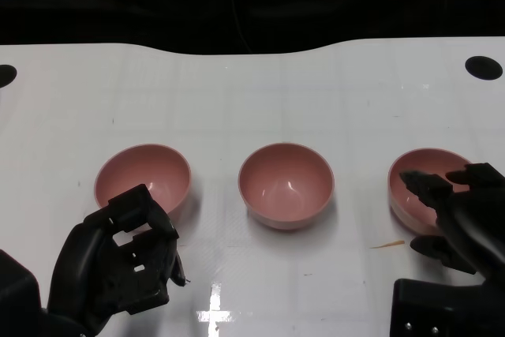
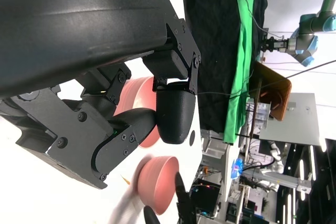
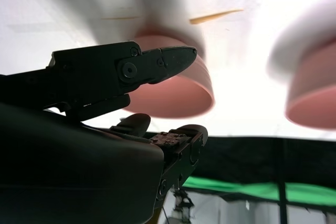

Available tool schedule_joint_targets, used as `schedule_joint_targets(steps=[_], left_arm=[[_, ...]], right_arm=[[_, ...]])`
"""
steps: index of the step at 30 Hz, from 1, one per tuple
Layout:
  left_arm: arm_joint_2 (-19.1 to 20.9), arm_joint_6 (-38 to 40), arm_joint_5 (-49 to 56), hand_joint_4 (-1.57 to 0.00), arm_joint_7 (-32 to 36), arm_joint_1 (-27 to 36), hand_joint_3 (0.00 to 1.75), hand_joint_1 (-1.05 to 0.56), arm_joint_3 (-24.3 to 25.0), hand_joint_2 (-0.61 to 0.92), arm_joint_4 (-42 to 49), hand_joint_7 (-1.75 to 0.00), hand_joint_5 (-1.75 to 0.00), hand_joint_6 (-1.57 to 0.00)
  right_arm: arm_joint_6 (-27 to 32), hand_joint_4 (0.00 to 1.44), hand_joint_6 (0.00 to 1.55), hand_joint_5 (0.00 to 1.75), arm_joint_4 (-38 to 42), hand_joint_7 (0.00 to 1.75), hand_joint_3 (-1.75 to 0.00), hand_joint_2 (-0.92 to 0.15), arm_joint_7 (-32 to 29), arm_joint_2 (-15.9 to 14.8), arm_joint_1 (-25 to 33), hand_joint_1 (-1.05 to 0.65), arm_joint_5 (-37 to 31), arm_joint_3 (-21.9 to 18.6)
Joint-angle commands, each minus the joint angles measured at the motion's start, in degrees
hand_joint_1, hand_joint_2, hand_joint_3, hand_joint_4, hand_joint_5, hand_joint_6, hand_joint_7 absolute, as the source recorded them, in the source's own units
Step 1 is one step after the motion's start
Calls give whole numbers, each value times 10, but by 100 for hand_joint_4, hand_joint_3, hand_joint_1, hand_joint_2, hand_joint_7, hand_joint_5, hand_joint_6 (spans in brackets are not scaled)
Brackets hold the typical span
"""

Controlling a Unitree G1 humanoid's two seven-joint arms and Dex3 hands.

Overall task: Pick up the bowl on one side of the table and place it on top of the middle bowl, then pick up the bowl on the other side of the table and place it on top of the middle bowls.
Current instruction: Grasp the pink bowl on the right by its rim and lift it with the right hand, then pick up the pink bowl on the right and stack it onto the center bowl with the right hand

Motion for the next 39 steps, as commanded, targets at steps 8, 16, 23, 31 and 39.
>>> schedule_joint_targets(steps=[8, 16, 23, 31, 39], left_arm=[[4, -3, -1, -92, -4, -1, 122, -19, 4, 44, 2, -157, -170, -81], [3, -3, 5, -91, 2, -2, 121, -19, 2, 45, 0, -156, -170, -82], [1, -4, 8, -91, 5, -1, 121, -20, 1, 45, -1, -157, -170, -82], [0, -6, 9, -92, 4, -2, 124, -19, 0, 44, -1, -158, -170, -82], [1, -6, 10, -91, 4, -3, 126, -19, 0, 43, 0, -158, -171, -81]], right_arm=[[46, 25, 39, 36, 130, 2, 0, -92, -5, -15, -75, -67, 3, 51], [-11, 73, 67, 31, 266, 7, -8, -92, -86, -16, -134, -41, 37, 89], [-115, 85, 131, 166, 338, 15, -7, -92, -224, -26, -159, -19, 71, 94], [-189, 93, 67, 175, 310, 173, -74, -64, -335, -34, -172, -17, 79, 94], [-224, 96, 72, 175, 205, 175, -109, -40, -314, -30, -175, -17, 85, 96]])
